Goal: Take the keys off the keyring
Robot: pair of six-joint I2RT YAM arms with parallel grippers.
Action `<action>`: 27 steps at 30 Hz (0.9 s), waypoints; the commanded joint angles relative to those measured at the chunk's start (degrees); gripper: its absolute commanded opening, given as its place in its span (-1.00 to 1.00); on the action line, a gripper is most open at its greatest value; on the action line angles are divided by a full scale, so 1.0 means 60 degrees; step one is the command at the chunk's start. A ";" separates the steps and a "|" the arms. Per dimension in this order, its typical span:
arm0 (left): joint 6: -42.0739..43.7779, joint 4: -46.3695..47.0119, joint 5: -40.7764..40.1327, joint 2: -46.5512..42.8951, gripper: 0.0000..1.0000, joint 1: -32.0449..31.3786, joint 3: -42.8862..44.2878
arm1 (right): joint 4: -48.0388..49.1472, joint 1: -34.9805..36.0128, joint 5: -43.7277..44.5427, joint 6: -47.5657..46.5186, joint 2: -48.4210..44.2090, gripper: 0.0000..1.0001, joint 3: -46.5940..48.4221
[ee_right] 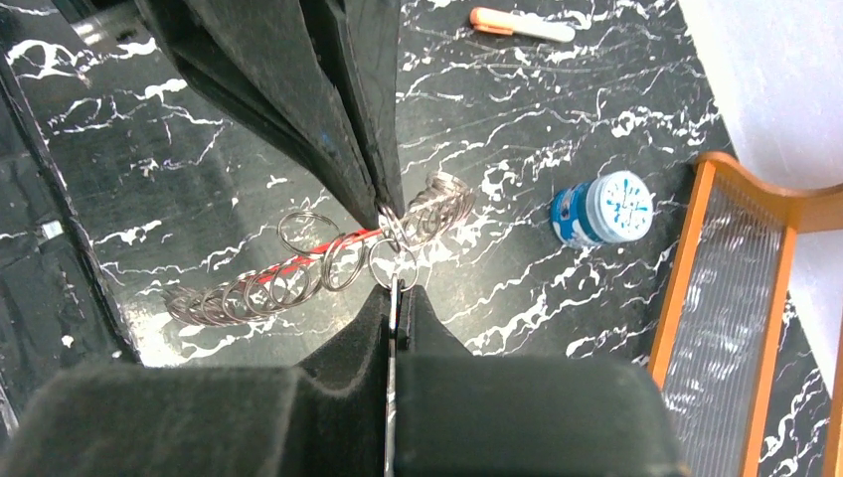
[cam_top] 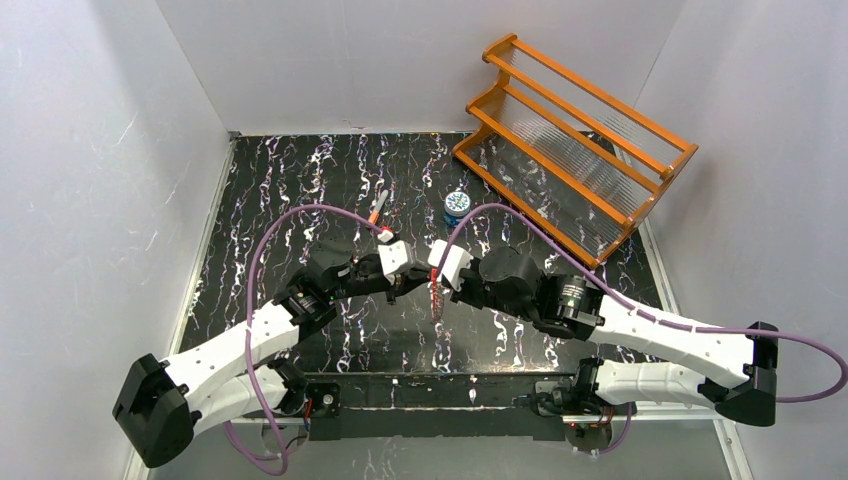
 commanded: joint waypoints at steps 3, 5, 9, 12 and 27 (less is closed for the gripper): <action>0.0313 -0.0185 -0.0331 -0.0354 -1.00 0.0004 0.0144 | 0.0458 -0.0014 0.0424 0.0530 -0.0198 -0.97 -0.0372; 0.0227 -0.0029 -0.0346 -0.0376 -1.00 0.0003 0.0085 | 0.0580 -0.0046 0.0368 0.0634 -0.0162 -0.97 -0.0496; -0.0023 0.0236 -0.0509 -0.0407 -1.00 -0.0032 -0.0036 | 0.0735 -0.0091 0.0100 0.0872 -0.0045 -0.97 -0.0612; -0.0170 0.0479 -0.0564 -0.0429 -1.00 -0.0040 -0.0149 | 0.0843 -0.0113 -0.0160 0.1014 0.0047 -0.97 -0.0645; -0.0480 0.1206 -0.0330 -0.0459 -1.00 -0.0059 -0.0525 | 0.1147 -0.0534 -0.0692 0.1096 0.0082 -0.97 -0.0932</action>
